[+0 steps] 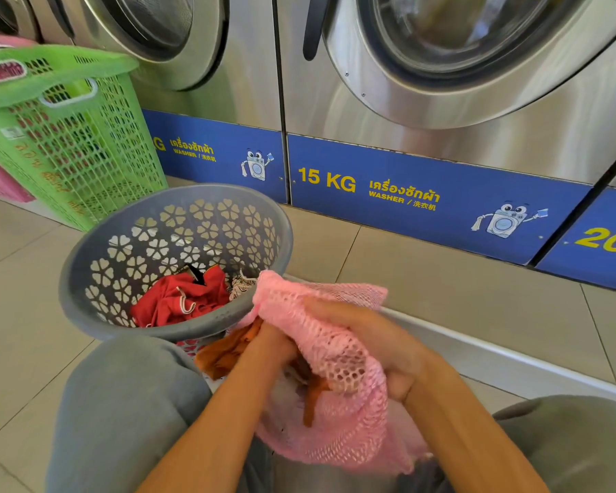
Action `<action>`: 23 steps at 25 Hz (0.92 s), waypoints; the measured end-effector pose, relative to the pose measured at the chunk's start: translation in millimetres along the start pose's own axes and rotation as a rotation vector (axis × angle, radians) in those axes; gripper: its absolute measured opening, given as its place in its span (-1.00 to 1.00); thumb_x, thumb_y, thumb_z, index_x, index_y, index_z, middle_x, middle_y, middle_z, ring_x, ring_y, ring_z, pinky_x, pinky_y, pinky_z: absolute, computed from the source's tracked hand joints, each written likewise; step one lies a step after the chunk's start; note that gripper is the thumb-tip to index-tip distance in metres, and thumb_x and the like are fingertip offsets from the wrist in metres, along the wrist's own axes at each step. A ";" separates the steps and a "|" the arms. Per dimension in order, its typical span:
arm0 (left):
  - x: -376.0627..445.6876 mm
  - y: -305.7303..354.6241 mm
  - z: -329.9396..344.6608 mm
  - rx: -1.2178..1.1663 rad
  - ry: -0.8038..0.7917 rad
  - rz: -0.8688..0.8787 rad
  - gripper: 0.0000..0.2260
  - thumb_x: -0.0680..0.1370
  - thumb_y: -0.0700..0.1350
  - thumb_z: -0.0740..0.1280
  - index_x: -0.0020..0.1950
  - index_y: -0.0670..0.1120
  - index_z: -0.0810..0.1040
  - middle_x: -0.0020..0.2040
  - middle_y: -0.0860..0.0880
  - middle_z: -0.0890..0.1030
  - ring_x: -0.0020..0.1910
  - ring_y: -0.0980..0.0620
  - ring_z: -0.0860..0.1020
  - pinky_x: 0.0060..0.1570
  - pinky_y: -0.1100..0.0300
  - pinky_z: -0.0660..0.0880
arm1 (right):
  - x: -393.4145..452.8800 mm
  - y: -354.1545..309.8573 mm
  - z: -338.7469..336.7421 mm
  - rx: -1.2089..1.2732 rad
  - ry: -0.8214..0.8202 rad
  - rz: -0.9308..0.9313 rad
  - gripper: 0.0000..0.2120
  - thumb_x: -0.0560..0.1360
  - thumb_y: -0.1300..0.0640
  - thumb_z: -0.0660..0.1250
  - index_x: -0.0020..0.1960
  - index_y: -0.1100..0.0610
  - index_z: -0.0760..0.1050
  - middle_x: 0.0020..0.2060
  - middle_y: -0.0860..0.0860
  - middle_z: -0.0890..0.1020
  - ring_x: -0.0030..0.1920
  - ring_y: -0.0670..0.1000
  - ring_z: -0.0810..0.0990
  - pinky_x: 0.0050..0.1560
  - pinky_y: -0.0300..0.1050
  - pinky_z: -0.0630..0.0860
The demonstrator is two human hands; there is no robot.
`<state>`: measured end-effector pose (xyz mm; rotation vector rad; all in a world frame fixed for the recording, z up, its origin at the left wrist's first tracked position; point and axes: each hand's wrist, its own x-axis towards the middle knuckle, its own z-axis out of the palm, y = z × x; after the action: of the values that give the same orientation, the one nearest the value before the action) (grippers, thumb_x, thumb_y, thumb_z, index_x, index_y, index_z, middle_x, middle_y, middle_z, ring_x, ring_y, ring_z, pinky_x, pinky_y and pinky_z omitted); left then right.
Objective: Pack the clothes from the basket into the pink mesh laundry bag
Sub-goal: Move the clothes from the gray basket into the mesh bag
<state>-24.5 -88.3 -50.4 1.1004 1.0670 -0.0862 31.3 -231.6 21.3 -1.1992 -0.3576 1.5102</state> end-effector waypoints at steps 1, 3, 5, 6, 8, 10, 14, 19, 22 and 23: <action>11.8 -2.9 1.5 -0.012 -0.002 0.072 -0.60 0.66 -0.24 0.21 0.47 -0.35 0.29 0.49 -0.32 0.32 0.42 -0.26 0.35 0.34 -0.13 0.34 | -5.8 -7.5 -6.4 0.074 0.018 -0.034 -0.57 0.35 -0.01 0.52 0.10 0.24 0.61 -0.03 0.20 0.66 -0.10 0.13 0.63 0.06 0.05 0.55; 22.3 -13.0 14.6 -0.095 -0.022 0.095 -0.62 0.60 -0.01 0.29 0.37 -0.14 0.46 0.34 -0.18 0.53 0.26 -0.17 0.49 0.23 -0.12 0.47 | -13.9 -19.2 -16.1 0.177 0.086 -0.101 -0.64 0.35 0.00 0.53 0.00 0.25 0.67 0.07 0.27 0.58 -0.01 0.19 0.55 0.17 0.12 0.48; 34.4 -31.3 14.6 0.263 -0.002 0.129 -0.57 0.51 0.09 0.35 0.33 -0.05 0.54 0.20 -0.04 0.63 0.17 -0.10 0.58 0.26 -0.04 0.50 | -19.6 -27.0 -19.2 0.223 0.162 -0.155 -0.71 0.46 0.01 0.40 -0.14 0.25 0.71 -0.05 0.27 0.64 -0.12 0.15 0.60 0.02 0.02 0.59; 37.5 -42.8 13.3 0.517 -0.014 0.141 -0.56 0.51 0.07 0.36 0.35 -0.05 0.53 0.22 0.00 0.60 0.21 -0.08 0.56 0.28 0.06 0.47 | -21.3 -29.4 -20.0 0.238 0.176 -0.183 -0.67 0.53 0.03 0.33 -0.18 0.26 0.71 -0.16 0.22 0.68 -0.21 0.12 0.65 -0.13 -0.05 0.64; 47.6 -70.9 8.0 0.970 -0.034 0.123 -0.55 0.57 0.06 0.31 0.45 -0.03 0.43 0.35 -0.04 0.50 0.35 -0.10 0.45 0.29 0.12 0.39 | -21.9 -32.1 -22.8 0.243 0.255 -0.216 -0.63 0.62 0.06 0.23 -0.16 0.25 0.69 -0.28 0.16 0.72 -0.34 0.07 0.70 -0.31 -0.09 0.65; 44.2 -90.9 0.4 1.155 -0.091 -0.006 -0.53 0.61 0.05 0.27 0.50 -0.04 0.37 0.46 -0.10 0.42 0.39 -0.13 0.43 0.32 0.06 0.37 | -18.9 -30.9 -26.6 0.222 0.343 -0.223 -0.68 0.65 0.05 0.21 -0.01 0.24 0.64 -0.31 0.13 0.73 -0.37 0.05 0.71 -0.29 -0.06 0.63; 52.7 -102.2 -1.7 0.930 0.015 0.053 -0.40 0.39 0.23 0.38 0.34 -0.04 0.51 0.28 -0.10 0.59 0.19 -0.11 0.57 0.21 0.05 0.50 | -14.7 -27.7 -36.6 0.264 0.495 -0.203 -0.70 0.64 0.05 0.25 0.20 0.25 0.55 -0.29 0.16 0.73 -0.31 0.12 0.70 -0.13 0.06 0.57; 59.4 -68.0 -1.2 -0.055 0.241 0.238 -0.68 0.36 0.20 0.41 -0.07 0.00 0.66 -0.09 -0.03 0.71 -0.02 -0.08 0.64 0.16 -0.11 0.56 | -16.7 -31.0 -41.7 0.283 0.487 -0.228 -0.74 0.64 0.04 0.25 0.12 0.23 0.56 -0.25 0.18 0.75 -0.26 0.14 0.71 -0.09 0.11 0.58; 45.8 -59.5 3.4 0.019 0.244 0.472 -0.81 0.41 0.05 0.38 -0.07 0.01 0.69 -0.10 0.00 0.72 -0.03 -0.06 0.66 0.08 -0.08 0.60 | -12.4 -26.8 -38.1 0.294 0.483 -0.194 -0.68 0.63 0.03 0.27 0.20 0.25 0.57 -0.17 0.20 0.73 -0.19 0.17 0.67 0.01 0.14 0.60; 44.2 -60.7 7.6 0.106 0.215 0.584 -0.84 0.41 0.01 0.40 -0.14 -0.03 0.69 -0.13 -0.01 0.71 -0.03 -0.09 0.65 0.06 -0.05 0.59 | -10.3 -26.4 -36.1 0.297 0.470 -0.184 -0.67 0.63 0.02 0.26 0.19 0.27 0.58 -0.16 0.21 0.72 -0.21 0.17 0.68 -0.05 0.11 0.63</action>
<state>-28.6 -105.7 -123.7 1.5033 0.8975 0.4535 74.2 -245.1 30.5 -1.2013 0.0695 1.0392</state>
